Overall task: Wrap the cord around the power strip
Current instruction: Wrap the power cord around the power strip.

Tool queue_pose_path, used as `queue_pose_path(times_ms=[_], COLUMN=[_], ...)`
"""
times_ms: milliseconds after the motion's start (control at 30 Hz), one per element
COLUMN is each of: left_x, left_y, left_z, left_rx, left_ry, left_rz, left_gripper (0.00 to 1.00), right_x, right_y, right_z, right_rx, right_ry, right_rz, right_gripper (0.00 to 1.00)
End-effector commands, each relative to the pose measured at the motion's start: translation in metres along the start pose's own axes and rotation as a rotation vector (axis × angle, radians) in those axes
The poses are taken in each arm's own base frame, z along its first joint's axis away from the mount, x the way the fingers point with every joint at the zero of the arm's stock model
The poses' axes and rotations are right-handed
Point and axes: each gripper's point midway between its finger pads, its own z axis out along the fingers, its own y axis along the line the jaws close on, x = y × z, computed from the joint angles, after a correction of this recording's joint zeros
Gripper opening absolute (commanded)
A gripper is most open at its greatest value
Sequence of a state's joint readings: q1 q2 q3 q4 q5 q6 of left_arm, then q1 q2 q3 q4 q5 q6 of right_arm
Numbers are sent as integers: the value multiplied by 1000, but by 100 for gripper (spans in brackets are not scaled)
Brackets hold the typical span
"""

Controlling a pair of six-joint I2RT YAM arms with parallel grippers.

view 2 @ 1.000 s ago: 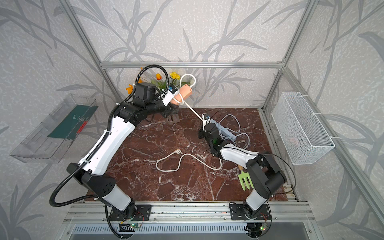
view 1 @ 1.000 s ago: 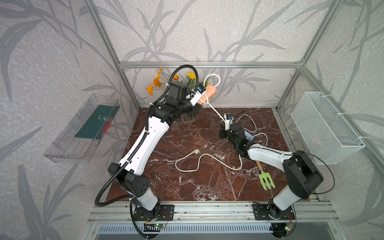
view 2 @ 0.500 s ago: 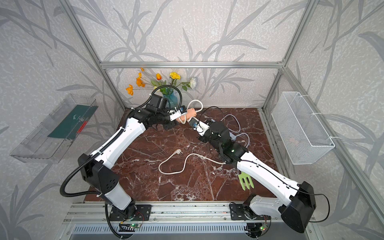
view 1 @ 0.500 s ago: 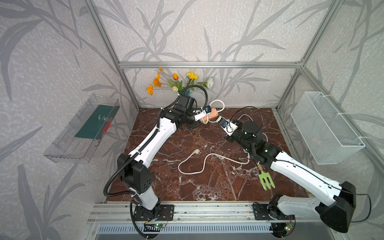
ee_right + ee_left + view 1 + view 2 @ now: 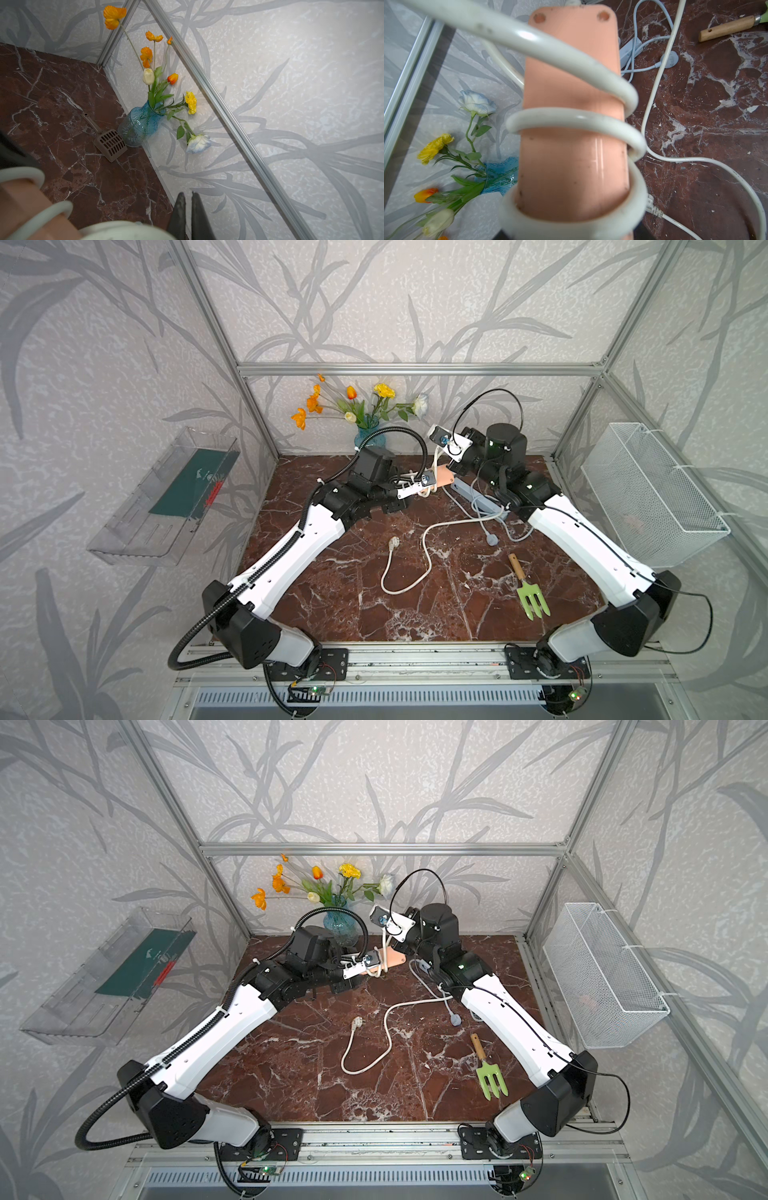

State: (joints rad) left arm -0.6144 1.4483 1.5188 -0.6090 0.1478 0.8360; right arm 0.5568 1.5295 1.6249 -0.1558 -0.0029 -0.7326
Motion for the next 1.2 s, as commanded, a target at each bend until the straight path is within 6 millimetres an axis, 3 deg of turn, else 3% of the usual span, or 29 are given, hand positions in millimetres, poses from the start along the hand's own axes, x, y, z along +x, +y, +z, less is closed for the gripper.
queue_pose_path(times_ms=[0,200,267,467,667,800,1000,1167], left_x=[1,-37,-51,-99,-107,-109,-98,-110], left_y=[-79,-77,-70,-50,-43,-39,-37,-15], left_z=[-8,-31,-43,-78,-91,-98,-88,-96], left_rx=[321,326,294,247,253,261,294,250], left_ry=[-12,-149,-220,-463,-522,-552,-515,-625], left_rz=[87,81,73,18,-25,-62,-123,-202], left_gripper=[0,0,0,0,0,0,0,0], right_x=[-41,-3,22,29,37,51,68,73], right_y=[-86,-79,-67,-25,-26,-41,-46,-26], right_z=[-12,18,36,47,37,32,37,49], right_rx=[173,-102,-192,-417,-532,-487,-382,-419], right_ry=[-185,-217,-203,-262,-327,-313,-228,-214], right_rz=[155,489,616,768,873,898,853,910], right_gripper=[0,8,11,24,30,32,37,34])
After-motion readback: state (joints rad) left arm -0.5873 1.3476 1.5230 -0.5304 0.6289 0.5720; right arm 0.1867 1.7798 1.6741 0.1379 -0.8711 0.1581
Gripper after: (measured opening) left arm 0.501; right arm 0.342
